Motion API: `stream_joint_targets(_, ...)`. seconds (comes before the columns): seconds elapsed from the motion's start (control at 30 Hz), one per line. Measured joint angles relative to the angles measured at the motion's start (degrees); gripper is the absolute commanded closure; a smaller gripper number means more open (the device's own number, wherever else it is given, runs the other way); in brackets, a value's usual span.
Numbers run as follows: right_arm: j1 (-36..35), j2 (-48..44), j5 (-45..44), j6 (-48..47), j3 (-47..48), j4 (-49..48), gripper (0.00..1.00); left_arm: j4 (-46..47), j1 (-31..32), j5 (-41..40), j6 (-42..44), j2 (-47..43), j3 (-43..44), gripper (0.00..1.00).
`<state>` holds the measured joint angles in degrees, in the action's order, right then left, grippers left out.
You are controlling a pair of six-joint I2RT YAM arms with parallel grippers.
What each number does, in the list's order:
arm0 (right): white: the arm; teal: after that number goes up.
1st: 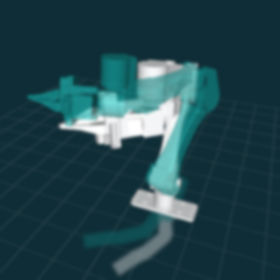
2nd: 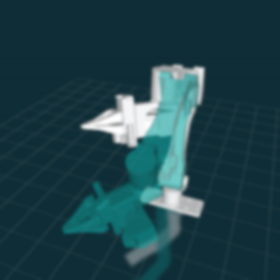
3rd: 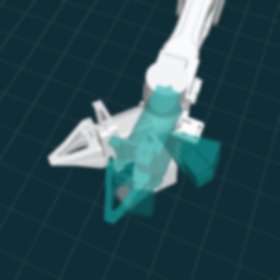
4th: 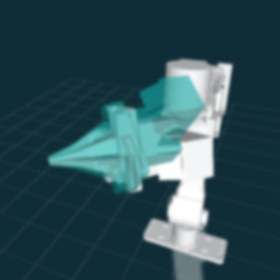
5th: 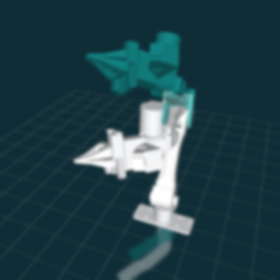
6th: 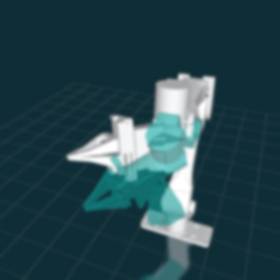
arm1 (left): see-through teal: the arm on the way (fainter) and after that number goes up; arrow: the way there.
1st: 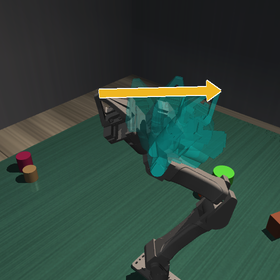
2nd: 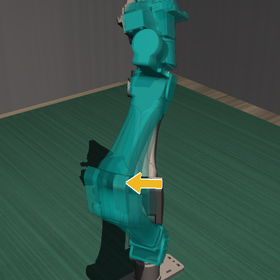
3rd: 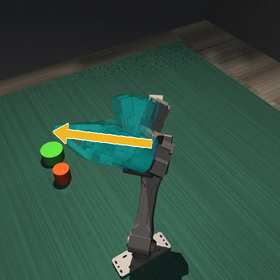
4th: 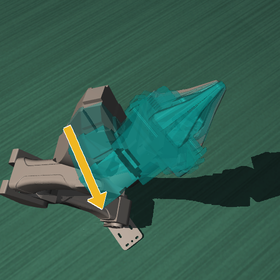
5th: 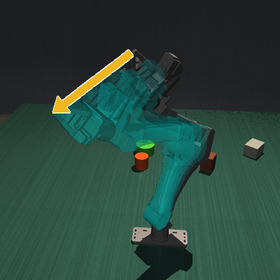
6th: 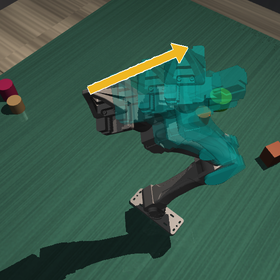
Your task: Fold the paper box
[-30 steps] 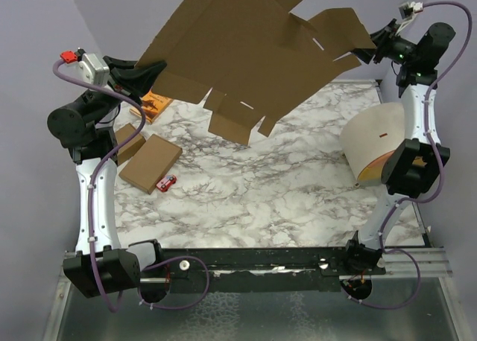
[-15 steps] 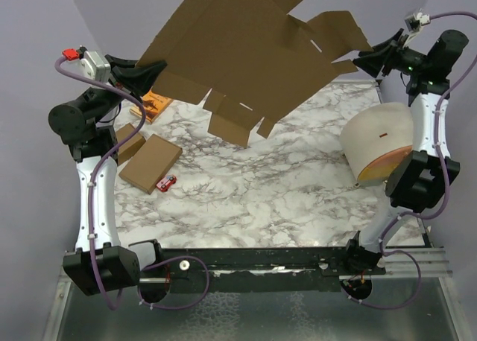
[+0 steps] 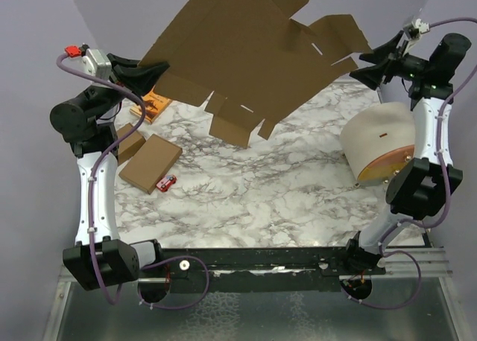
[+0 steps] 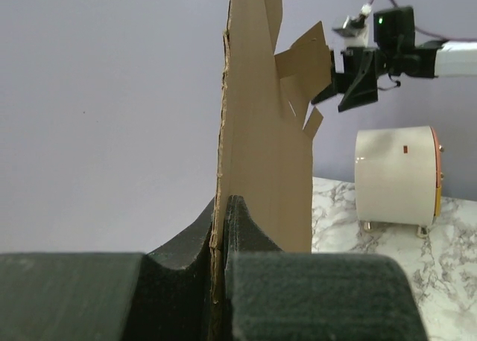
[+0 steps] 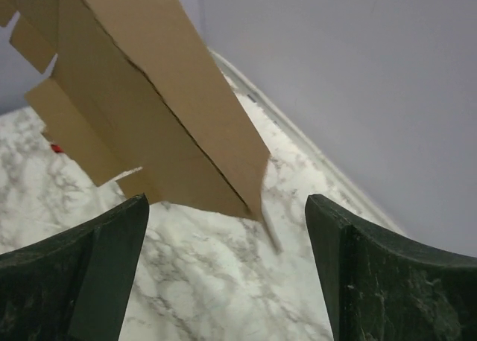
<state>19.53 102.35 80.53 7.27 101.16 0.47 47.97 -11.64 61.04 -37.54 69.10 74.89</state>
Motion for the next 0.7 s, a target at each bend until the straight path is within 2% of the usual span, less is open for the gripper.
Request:
stream_joint_targets(0.13,0.0,-4.6,0.0,-8.7,4.2,7.6,0.01,0.2,0.0,1.7,0.2,1.0,0.3,1.0)
stream_joint_targets(0.33,-3.2,-10.0,4.6,-10.6,8.8,8.7,0.0,0.6,0.7,4.4,0.6,4.0,0.3,1.0)
stream_joint_targets(0.5,-11.4,-8.1,5.1,-9.9,14.3,9.5,0.0,-0.2,2.2,6.9,1.2,5.7,0.3,1.0)
stream_joint_targets(0.7,-15.8,-3.8,4.8,-8.2,20.6,9.7,0.0,-0.9,3.9,9.1,2.3,5.8,0.3,1.0)
